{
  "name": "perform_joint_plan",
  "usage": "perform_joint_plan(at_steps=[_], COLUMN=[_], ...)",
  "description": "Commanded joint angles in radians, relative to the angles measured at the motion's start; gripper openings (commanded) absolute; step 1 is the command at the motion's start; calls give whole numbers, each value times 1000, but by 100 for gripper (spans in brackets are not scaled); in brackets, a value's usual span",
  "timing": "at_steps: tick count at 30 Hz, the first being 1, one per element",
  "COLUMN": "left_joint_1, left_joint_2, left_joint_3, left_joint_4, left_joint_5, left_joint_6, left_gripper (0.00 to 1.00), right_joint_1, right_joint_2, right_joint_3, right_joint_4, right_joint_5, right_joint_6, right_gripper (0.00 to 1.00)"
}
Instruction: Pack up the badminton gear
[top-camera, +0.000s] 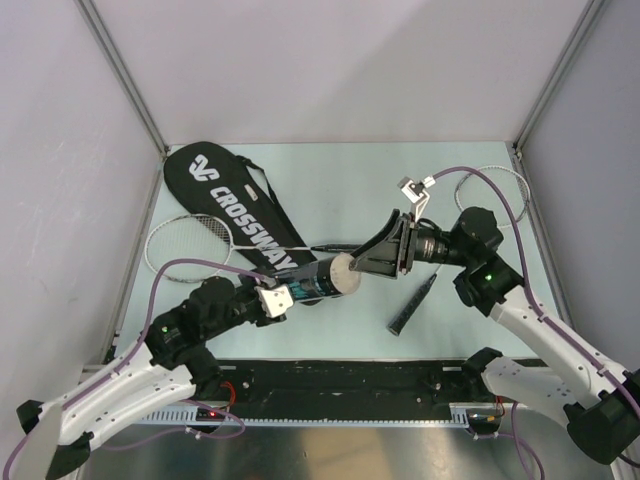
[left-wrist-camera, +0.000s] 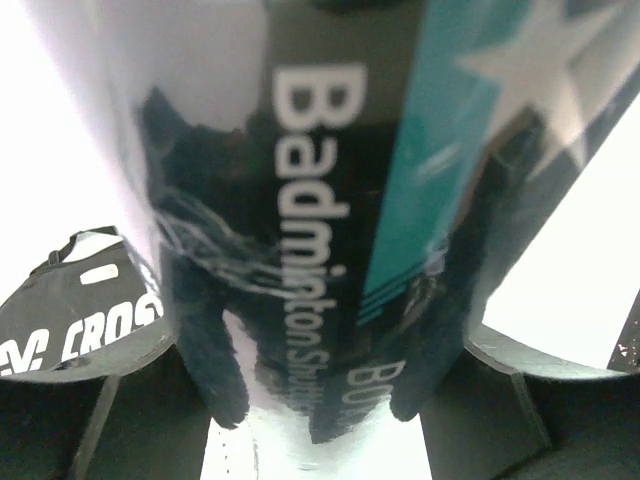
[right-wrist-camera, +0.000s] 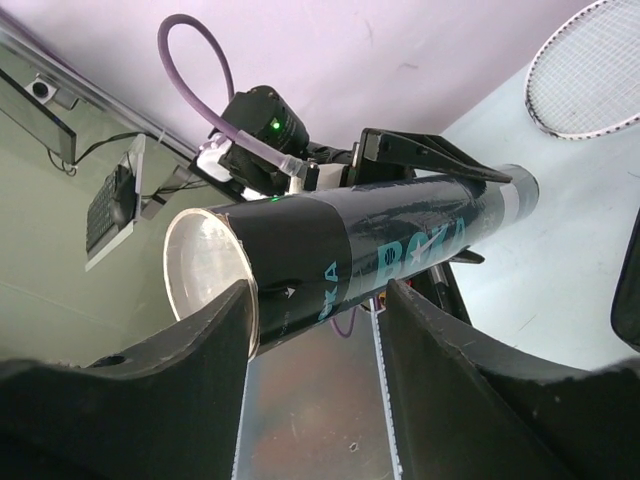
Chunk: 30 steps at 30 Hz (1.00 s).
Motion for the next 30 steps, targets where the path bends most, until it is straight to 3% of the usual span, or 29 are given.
perform_joint_plan(at_steps=[1, 8, 17, 21, 24, 30], left_joint_1=[-9, -9, -9, -8, -9, -4], left_joint_2=[-7, 25, 20, 42, 91, 276], left_joint_3=[90, 107, 124, 159, 201, 333], left_joint_4=[290, 288, 286, 287, 285, 269], left_joint_5=[29, -38, -66, -59, -129, -270], left_joint_6=[-82, -145, -284, -397, -490, -529], left_gripper=[48, 48, 48, 48, 50, 54], right_joint_1=[36, -25, -33, -31, -25, -9], right_joint_2=[46, -71, -340, -373, -376, -368], right_joint_3=[-22, -21, -53, -84, -96, -106], right_joint_4=[-153, -121, -89, -61, -90, -176], right_joint_5=[66, 180, 413, 438, 465, 484], right_joint_6=[-83, -48, -170, -163, -166, -186], right_gripper=[57, 68, 90, 93, 93, 91])
